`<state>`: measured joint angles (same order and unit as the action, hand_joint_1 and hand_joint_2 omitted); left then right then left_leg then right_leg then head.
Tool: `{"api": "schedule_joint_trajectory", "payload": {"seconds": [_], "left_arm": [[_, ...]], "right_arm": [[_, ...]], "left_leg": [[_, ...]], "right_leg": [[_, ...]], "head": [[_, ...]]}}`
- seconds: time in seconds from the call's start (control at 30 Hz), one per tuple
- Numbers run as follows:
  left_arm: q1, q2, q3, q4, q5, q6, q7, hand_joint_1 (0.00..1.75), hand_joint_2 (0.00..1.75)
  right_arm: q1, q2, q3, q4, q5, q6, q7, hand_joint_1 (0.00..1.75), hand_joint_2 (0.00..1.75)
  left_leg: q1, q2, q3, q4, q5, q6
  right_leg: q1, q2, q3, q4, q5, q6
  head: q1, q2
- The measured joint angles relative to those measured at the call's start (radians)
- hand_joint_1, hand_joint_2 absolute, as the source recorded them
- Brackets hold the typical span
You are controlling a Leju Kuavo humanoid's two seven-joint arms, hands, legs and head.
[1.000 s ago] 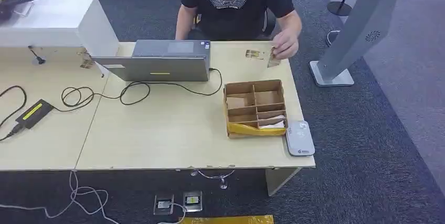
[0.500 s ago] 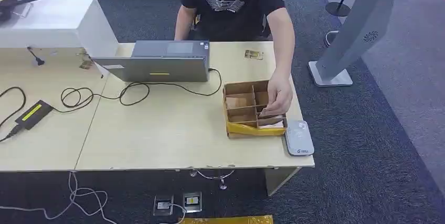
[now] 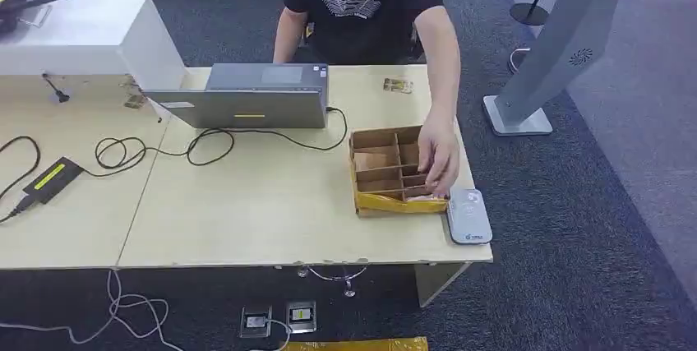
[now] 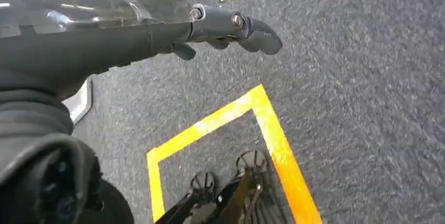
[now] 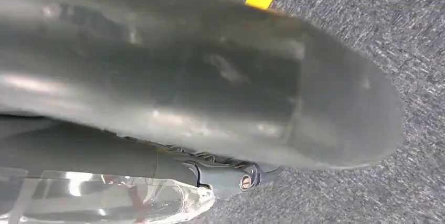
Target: Pass the card to the sensor for recognition and then transmit it.
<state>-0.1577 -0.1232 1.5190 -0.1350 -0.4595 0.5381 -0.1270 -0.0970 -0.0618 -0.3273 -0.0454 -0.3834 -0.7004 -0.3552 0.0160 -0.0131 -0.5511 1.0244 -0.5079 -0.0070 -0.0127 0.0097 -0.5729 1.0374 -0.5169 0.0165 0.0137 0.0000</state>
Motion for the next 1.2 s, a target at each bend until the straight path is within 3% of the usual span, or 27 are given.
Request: {"api": "schedule_joint_trajectory", "payload": {"seconds": [0.1, 0.27, 0.7, 0.73, 0.77, 0.8, 0.83, 0.87, 1.0, 1.07, 1.1, 1.2], "left_arm": [[0.001, 0.0, 0.0, 0.0, 0.007, -0.029, -0.009, 0.0, 0.0], [0.001, 0.003, 0.0, 0.0, -0.034, -0.006, 0.016, 0.0, 0.0], [0.001, -0.004, 0.0, 0.0, -0.081, 0.093, 0.045, 0.0, 0.0], [0.0, -0.004, 0.0, 0.0, -0.077, 0.098, 0.043, 0.09, 0.0], [0.0, -0.005, 0.0, 0.0, -0.072, 0.102, 0.04, 1.29, 0.0], [0.0, -0.006, 0.0, 0.0, -0.067, 0.107, 0.035, 1.43, 0.0], [0.0, -0.006, 0.0, 0.0, -0.062, 0.111, 0.032, 1.66, 0.0], [0.0, -0.006, 0.0, 0.0, -0.057, 0.113, 0.029, 1.75, 0.0], [0.001, -0.009, 0.0, 0.0, -0.068, 0.11, 0.029, 1.73, 0.0], [0.0, -0.009, 0.0, 0.0, -0.07, 0.11, 0.034, 1.54, 0.0], [0.001, -0.01, 0.0, 0.0, -0.072, 0.112, 0.037, 0.23, 0.0], [0.0, -0.013, 0.0, 0.0, -0.083, 0.113, 0.044, 0.23, 0.0]], "right_arm": [[0.029, -0.027, -0.012, 0.006, -0.001, 0.0, 0.04, 0.0, 0.0], [0.051, -0.046, -0.037, 0.011, 0.015, 0.0, 0.111, 0.0, 0.0], [0.014, -0.036, -0.068, 0.014, 0.134, 0.0, 0.077, 0.0, 0.0], [0.013, -0.036, -0.068, 0.014, 0.14, 0.0, 0.075, 0.0, 0.0], [0.012, -0.036, -0.069, 0.014, 0.145, 0.0, 0.069, 0.0, 0.0], [0.011, -0.036, -0.069, 0.014, 0.15, 0.0, 0.066, 0.0, 0.0], [0.01, -0.036, -0.07, 0.014, 0.155, 0.0, 0.065, 1.52, 0.0], [0.009, -0.037, -0.071, 0.014, 0.164, 0.0, 0.066, 1.75, 0.0], [0.009, -0.042, -0.071, 0.014, 0.194, 0.0, 0.088, 1.75, 0.0], [0.009, -0.045, -0.078, 0.014, 0.199, 0.0, 0.08, 1.75, 0.0], [0.009, -0.045, -0.08, 0.014, 0.208, 0.0, 0.078, 0.49, 0.0], [0.007, -0.044, -0.086, 0.014, 0.271, 0.0, 0.091, 0.49, 0.0]], "left_leg": [[-0.001, -0.001, -0.001, 0.0, 0.0, 0.0], [-0.001, 0.001, -0.001, 0.0, -0.001, 0.0], [0.0, 0.0, 0.0, 0.0, 0.0, 0.001], [0.0, 0.0, 0.0, 0.0, 0.0, 0.001], [0.0, 0.0, 0.0, 0.0, 0.0, 0.001], [0.0, 0.0, 0.0, 0.0, -0.001, 0.001], [0.0, 0.0, 0.0, 0.0, -0.001, 0.001], [0.0, 0.0, 0.0, 0.0, -0.001, 0.001], [0.0, 0.0, 0.0, 0.0, -0.001, 0.001], [0.0, 0.0, 0.0, 0.0, -0.001, 0.001], [0.0, 0.0, 0.0, 0.0, -0.001, 0.001], [0.0, 0.0, 0.0, 0.0, -0.001, 0.001]], "right_leg": [[-0.001, -0.002, 0.0, 0.0, 0.0, 0.0], [-0.001, 0.0, 0.0, 0.0, 0.0, 0.0], [0.0, 0.0, 0.0, 0.0, 0.0, 0.0], [0.0, 0.0, 0.0, 0.0, 0.0, 0.0], [0.0, 0.0, 0.0, 0.0, 0.0, 0.0], [0.0, 0.0, 0.0, 0.0, 0.0, 0.0], [0.0, 0.0, 0.0, 0.0, 0.0, 0.0], [0.0, 0.0, 0.0, 0.0, 0.0, 0.0], [0.0, 0.0, 0.0, 0.0, 0.0, 0.0], [0.0, 0.0, 0.0, 0.0, 0.0, 0.0], [0.0, 0.0, 0.0, 0.0, 0.0, 0.0], [0.0, 0.0, 0.0, 0.0, 0.0, 0.0]], "head": [[0.0, 0.0], [0.0, 0.0], [0.0, 0.0], [0.0, 0.0], [0.0, 0.0], [0.0, 0.0], [0.0, 0.0], [0.0, 0.0], [0.0, 0.0], [0.0, 0.0], [0.0, 0.0], [0.0, 0.0]]}}
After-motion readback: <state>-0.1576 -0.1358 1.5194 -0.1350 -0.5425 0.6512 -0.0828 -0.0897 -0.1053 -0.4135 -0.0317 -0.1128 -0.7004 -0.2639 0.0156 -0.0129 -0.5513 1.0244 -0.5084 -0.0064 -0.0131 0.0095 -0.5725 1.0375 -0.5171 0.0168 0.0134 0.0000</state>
